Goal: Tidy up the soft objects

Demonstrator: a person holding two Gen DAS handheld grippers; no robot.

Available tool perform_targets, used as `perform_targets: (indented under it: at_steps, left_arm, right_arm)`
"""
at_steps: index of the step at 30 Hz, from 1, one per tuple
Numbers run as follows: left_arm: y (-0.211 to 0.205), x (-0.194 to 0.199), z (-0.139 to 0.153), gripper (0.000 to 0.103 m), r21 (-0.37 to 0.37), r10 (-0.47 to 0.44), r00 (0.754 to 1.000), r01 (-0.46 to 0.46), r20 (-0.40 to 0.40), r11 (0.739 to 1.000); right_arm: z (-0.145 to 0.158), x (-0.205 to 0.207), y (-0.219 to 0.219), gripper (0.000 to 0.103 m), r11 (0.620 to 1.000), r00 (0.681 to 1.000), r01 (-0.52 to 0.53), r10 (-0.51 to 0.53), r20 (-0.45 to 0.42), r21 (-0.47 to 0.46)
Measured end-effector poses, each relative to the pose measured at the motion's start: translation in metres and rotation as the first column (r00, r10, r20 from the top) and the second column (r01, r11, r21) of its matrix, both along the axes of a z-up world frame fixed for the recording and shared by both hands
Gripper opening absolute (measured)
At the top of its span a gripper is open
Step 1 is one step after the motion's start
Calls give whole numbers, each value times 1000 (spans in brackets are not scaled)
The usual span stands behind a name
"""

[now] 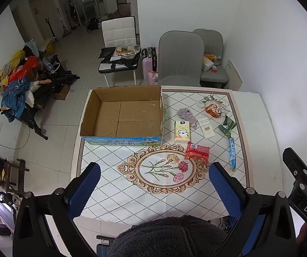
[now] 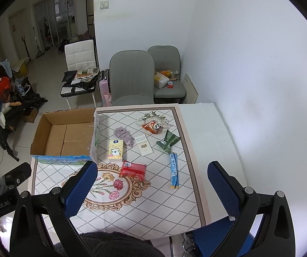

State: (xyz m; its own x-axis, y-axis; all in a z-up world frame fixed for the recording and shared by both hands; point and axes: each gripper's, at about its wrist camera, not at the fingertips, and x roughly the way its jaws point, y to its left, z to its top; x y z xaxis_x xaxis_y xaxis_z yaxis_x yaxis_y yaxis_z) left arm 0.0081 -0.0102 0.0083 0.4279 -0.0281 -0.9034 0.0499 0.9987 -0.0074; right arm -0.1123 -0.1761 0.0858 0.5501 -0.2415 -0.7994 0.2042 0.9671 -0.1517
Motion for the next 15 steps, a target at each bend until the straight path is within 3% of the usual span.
perform_targets:
  at_steps: [9, 15]
  left_arm:
    - [-1, 0, 0, 103, -11, -6, 1000, 6, -9, 1000]
    - [-15, 24, -29, 103, -52, -20, 998, 17, -63, 998]
  right_arm:
    - [-2, 0, -9, 103, 1000, 1000, 10, -10, -14, 17]
    - [-27, 18, -52, 103, 994, 994, 90, -86, -64, 67]
